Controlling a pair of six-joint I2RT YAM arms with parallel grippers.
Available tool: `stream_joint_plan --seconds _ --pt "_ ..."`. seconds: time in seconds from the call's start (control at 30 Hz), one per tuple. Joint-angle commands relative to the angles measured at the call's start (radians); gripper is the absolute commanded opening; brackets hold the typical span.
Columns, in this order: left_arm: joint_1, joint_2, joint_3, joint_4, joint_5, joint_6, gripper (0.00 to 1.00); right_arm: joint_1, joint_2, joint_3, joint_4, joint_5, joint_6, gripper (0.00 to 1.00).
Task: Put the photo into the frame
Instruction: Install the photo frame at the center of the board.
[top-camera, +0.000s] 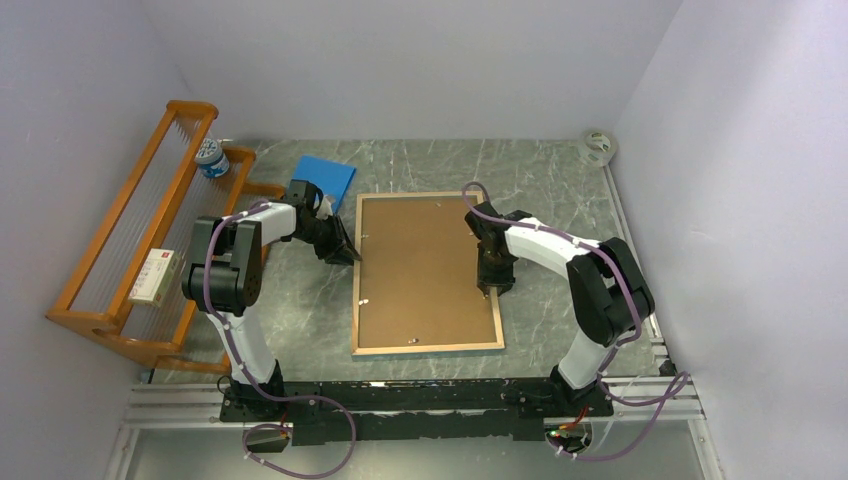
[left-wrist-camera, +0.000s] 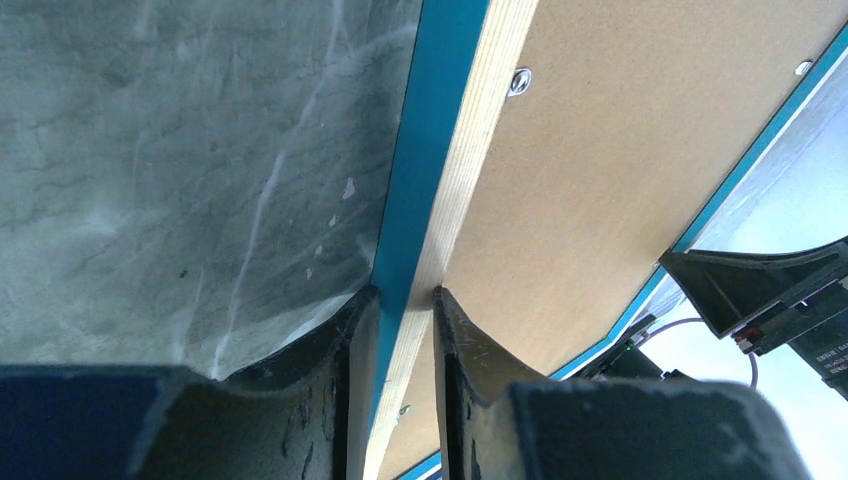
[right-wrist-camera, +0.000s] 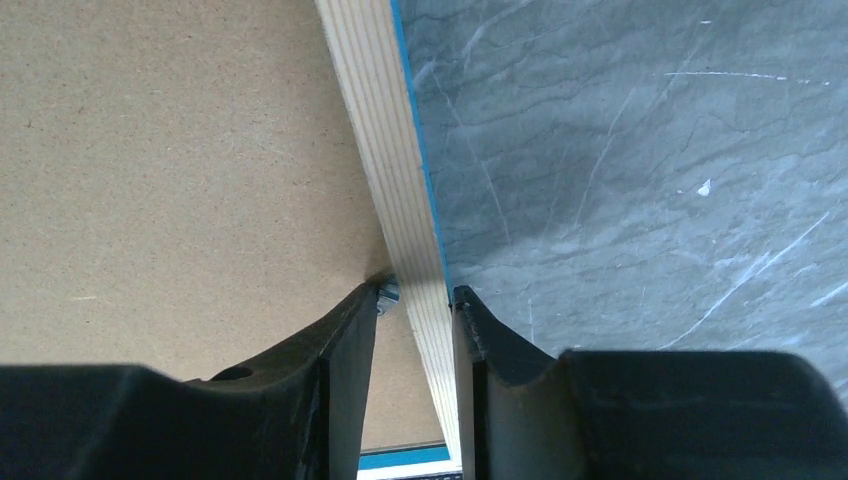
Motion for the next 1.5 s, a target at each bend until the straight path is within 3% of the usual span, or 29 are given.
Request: stream_joint_plan --seconds 0.0,0.27,0.47,0.67,0.87,1.07,1.2,1.33,1.47 --pt "-0.005 0.009 0.007 -0.045 -0.046 0.028 0.3 -0.009 -0.016 -0.029 0.007 0.004 0.01 0.34" --pt "-0.005 0.011 0.005 -0.043 -0.046 0.026 0.3 -0.017 -0.031 -0.041 0.03 -0.029 0.005 0.19" --pt "-0.005 0.011 0.008 -0.044 -0.046 0.026 0.3 -0.024 -0.052 -0.045 0.043 -0.056 0.013 0.14" --pt "-0.005 0.012 0.01 -0.044 -0.046 0.028 0.3 -0.034 -0.056 -0.038 0.036 -0.026 0.047 0.45" --pt "-0.005 0.013 0.009 -0.045 -0.046 0.029 0.31 -0.036 -0.003 -0.007 -0.005 0.012 0.082 0.48" --pt "-0.005 0.013 0.005 -0.045 -0.047 0.028 0.3 -0.038 -0.006 -0.01 -0.024 -0.008 0.081 0.36" --pt "-0.005 0.015 0.004 -0.04 -0.044 0.026 0.3 -0.04 -0.009 -0.013 -0.037 -0.04 0.068 0.18" --pt "-0.005 0.019 0.006 -0.04 -0.043 0.026 0.3 -0.04 -0.009 -0.005 -0.045 -0.051 0.067 0.12" --pt "-0.005 0.017 0.007 -0.04 -0.044 0.026 0.3 -0.041 -0.015 0.01 -0.049 -0.052 0.064 0.13"
